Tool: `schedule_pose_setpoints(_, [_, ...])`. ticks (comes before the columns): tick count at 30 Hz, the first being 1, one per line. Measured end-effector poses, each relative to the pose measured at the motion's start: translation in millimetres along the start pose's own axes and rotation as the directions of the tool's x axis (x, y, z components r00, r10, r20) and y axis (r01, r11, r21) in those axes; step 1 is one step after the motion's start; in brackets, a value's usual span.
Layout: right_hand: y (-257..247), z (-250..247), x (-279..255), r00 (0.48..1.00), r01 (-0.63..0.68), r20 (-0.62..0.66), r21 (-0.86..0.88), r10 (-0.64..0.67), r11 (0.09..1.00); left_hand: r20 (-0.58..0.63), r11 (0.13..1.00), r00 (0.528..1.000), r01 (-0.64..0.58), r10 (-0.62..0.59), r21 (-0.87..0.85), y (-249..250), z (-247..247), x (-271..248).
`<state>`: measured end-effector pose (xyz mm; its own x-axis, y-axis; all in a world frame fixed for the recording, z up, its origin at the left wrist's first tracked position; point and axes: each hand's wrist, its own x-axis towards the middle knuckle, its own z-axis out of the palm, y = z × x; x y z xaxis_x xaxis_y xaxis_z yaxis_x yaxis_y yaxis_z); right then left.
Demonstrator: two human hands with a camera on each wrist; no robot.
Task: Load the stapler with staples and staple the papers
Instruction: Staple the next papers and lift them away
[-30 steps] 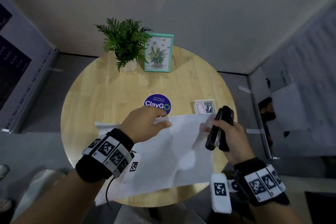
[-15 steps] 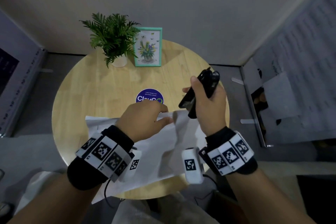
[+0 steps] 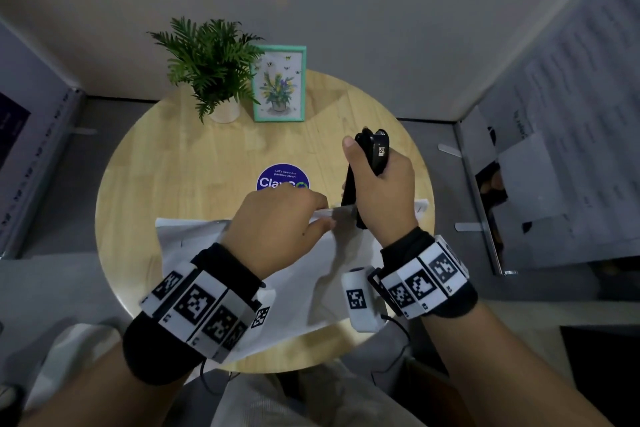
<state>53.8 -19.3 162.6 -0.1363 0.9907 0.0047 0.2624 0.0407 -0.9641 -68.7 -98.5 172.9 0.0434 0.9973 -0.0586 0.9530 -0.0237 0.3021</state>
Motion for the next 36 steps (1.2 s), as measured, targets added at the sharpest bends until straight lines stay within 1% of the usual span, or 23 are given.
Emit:
schedule_pose_setpoints(4, [4, 4, 0, 0.999, 0.010, -0.042, -0.030, -0.011, 0.999, -0.004, 1.000, 1.000, 0.006, -0.006, 0.001, 4, 0, -3])
schedule_pose_setpoints(9, [11, 7, -4, 0.998, -0.029, -0.052, -0.033, 0.027, 0.999, 0.010, 0.999, 1.000, 0.022, -0.022, -0.028, 8, 4, -6])
schedule_pose_setpoints(11, [10, 5, -6, 0.999, -0.018, -0.050, -0.012, 0.018, 1.000, 0.015, 0.998, 0.999, 0.038, -0.038, -0.050, 9, 6, -8])
schedule_pose_setpoints(13, [8, 2, -9, 0.999, -0.030, -0.032, 0.041, 0.031, 0.999, 0.023, 0.997, 0.998, 0.061, -0.061, -0.042, 8, 8, -9])
schedule_pose_setpoints(15, [3, -7, -10, 0.997, -0.055, -0.037, 0.139, 0.061, 0.989, 0.034, 0.996, 0.995, 0.091, -0.091, -0.003, 6, 10, -10])
schedule_pose_setpoints(18, [-6, -29, -9, 0.982, -0.080, -0.138, 0.326, 0.131, 0.942, -0.001, 0.986, 0.988, 0.154, -0.154, 0.060, 1, 15, -15])
schedule_pose_setpoints(19, [-6, -36, -11, 0.972, -0.107, -0.151, 0.397, 0.179, 0.912, -0.025, 0.981, 0.984, 0.176, -0.175, 0.078, 0, 17, -17])
schedule_pose_setpoints(20, [-7, -42, -13, 0.963, -0.154, -0.131, 0.458, 0.237, 0.876, -0.045, 0.975, 0.979, 0.201, -0.197, 0.096, 0, 18, -19])
schedule_pose_setpoints(22, [-2, -48, -23, 0.932, -0.304, -0.022, 0.498, 0.363, 0.812, -0.072, 0.962, 0.966, 0.254, -0.248, 0.102, 2, 19, -21])
schedule_pose_setpoints(24, [2, -47, -34, 0.885, -0.433, 0.083, 0.507, 0.458, 0.745, -0.130, 0.954, 0.954, 0.285, -0.271, 0.096, 8, 19, -24])
schedule_pose_setpoints(26, [4, -41, -43, 0.856, -0.490, 0.134, 0.519, 0.499, 0.701, -0.223, 0.961, 0.950, 0.250, -0.220, 0.118, 16, 18, -25])
schedule_pose_setpoints(28, [3, -32, -48, 0.851, -0.496, 0.139, 0.531, 0.507, 0.687, -0.319, 0.976, 0.939, 0.178, -0.130, 0.123, 20, 26, -27])
schedule_pose_setpoints(29, [3, -29, -49, 0.851, -0.493, 0.134, 0.539, 0.508, 0.684, -0.348, 0.983, 0.931, 0.151, -0.106, 0.107, 21, 33, -29])
schedule_pose_setpoints(32, [0, -21, -53, 0.855, -0.481, 0.124, 0.551, 0.503, 0.682, -0.391, 0.996, 0.917, 0.084, -0.075, 0.006, 24, 45, -33])
schedule_pose_setpoints(34, [-2, -18, -55, 0.855, -0.474, 0.098, 0.543, 0.509, 0.693, -0.437, 0.998, 0.898, 0.063, -0.052, 0.010, 28, 47, -34])
schedule_pose_setpoints(36, [-3, -16, -58, 0.859, -0.461, 0.067, 0.534, 0.508, 0.709, -0.455, 0.999, 0.890, 0.042, -0.043, -0.014, 33, 47, -36])
